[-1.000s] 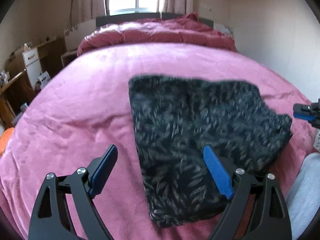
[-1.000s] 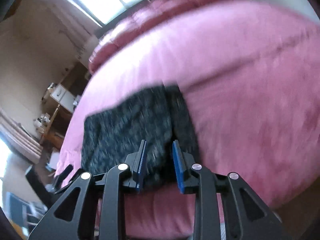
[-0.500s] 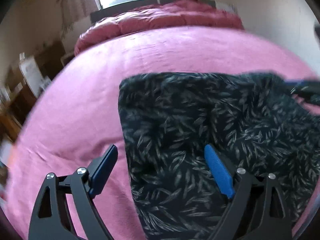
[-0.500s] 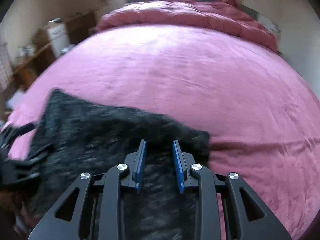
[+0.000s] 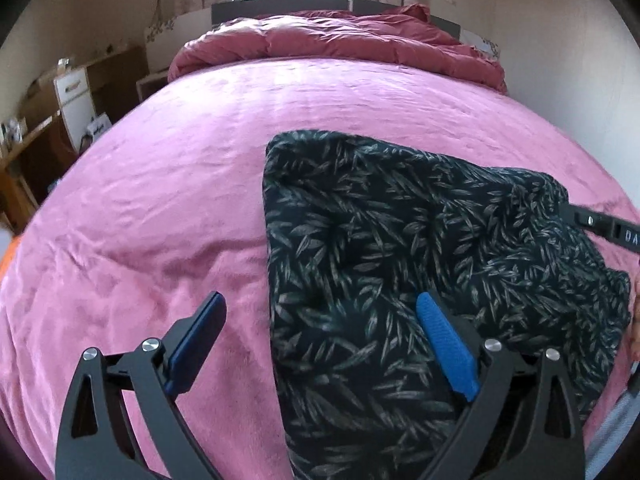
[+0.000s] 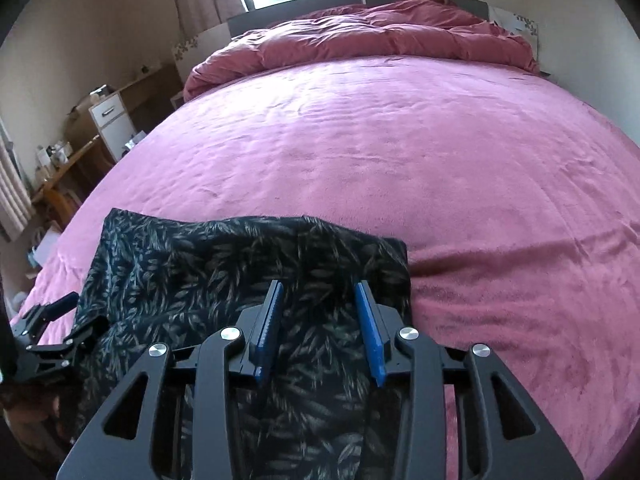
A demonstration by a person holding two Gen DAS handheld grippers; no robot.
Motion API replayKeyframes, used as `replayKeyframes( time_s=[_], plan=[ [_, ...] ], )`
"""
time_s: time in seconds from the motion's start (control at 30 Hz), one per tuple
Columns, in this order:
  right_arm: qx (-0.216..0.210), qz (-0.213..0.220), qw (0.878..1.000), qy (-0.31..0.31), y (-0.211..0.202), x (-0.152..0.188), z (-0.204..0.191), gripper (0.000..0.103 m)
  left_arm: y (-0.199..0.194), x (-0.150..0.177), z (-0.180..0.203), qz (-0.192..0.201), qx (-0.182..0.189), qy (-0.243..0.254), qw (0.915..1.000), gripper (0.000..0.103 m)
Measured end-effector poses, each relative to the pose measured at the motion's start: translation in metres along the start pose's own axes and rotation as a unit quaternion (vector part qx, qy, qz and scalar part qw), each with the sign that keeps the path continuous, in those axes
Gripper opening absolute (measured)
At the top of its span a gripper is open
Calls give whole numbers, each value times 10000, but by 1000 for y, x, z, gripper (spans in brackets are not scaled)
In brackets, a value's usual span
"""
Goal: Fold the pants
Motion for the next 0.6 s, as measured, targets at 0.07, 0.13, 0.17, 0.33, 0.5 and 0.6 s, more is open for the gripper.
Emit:
replayKeyframes(
  time_s=[0.07,0.13,0.17,0.33,0.5,0.6],
  plan=[
    [3,9,10000,7,-2,1,0,37,-1,2,-1,-27,28,-61,10000,96],
    [24,24,10000,71,-2,2,1,37,-4,2,-2,-8,-16,-26,10000,96],
    [32,32,10000,80,-3,2,2,37,-5,2,-1,11,-49,9,10000,96],
    [34,52,10000,74,-5,4,1,37,-9,7,1,21,-73,12,10000,96],
    [12,91,9999,91,-10,8,-3,40,-12,10,1,-22,-58,-43,10000,96],
    [-46,143,9998,157,-14,11,-5,52,-14,11,0,-39,-56,-59,10000,96]
  ],
)
Point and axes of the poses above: each gripper's, at about its wrist camera, not at the fingertips, and y roughly the way its jaws point, z to its right, x to its underside, the point moved 7 cm from there along y, roughly the way its jaws point, and after that the axes turned 8 degrees about -x, right-handed, at the moved point
